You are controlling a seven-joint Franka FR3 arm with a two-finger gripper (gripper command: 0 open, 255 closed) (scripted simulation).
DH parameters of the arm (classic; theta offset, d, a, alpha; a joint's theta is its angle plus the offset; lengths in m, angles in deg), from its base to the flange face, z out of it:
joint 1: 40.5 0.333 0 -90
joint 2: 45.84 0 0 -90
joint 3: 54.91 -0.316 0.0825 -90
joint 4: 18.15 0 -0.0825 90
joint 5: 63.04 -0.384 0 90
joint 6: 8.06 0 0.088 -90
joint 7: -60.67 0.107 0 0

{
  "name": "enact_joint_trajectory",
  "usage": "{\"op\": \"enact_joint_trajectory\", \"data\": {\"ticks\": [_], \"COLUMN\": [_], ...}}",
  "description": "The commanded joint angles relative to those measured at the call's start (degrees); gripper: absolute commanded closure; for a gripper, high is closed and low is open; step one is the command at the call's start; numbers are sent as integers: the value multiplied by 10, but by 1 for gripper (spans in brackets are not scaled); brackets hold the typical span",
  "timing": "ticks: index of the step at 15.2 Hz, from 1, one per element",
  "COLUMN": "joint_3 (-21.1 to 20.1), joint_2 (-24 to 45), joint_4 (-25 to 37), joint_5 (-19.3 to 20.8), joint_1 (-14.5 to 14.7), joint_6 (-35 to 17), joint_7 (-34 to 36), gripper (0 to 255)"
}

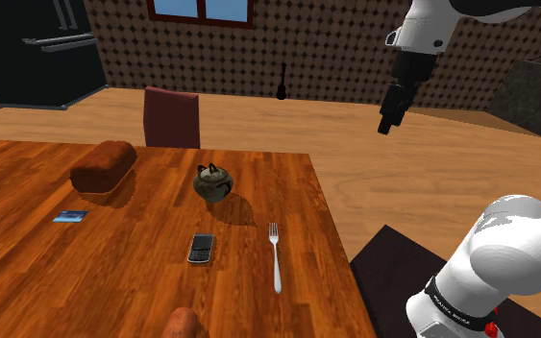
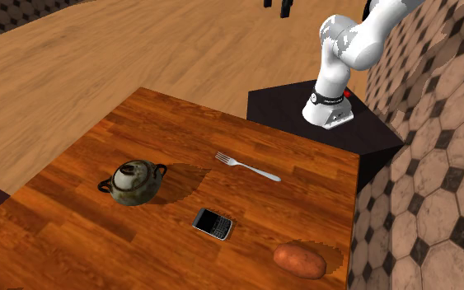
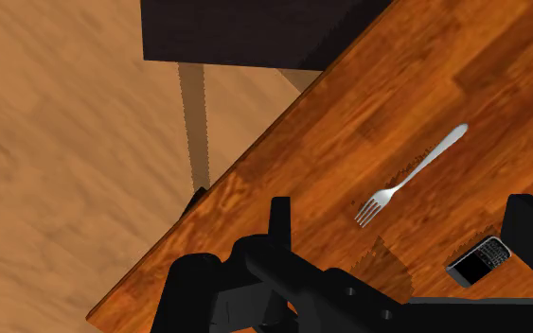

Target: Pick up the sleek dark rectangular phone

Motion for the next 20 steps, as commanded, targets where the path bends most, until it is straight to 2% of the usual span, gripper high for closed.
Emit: {"op": "enact_joint_trajectory", "data": {"ticks": [1,10,15,20], "joint_3": [0,-103,-162,-220], "joint_2": [0,54,119,207], "joint_4": [0,-73,-83,-71], "joint_5": [0,-71,-99,-109], "joint_1": [0,8,9,4], "joint_6": [0,-138,-222,-306], "joint_7": [0,142,219,299], "gripper": [0,0,0,0]}}
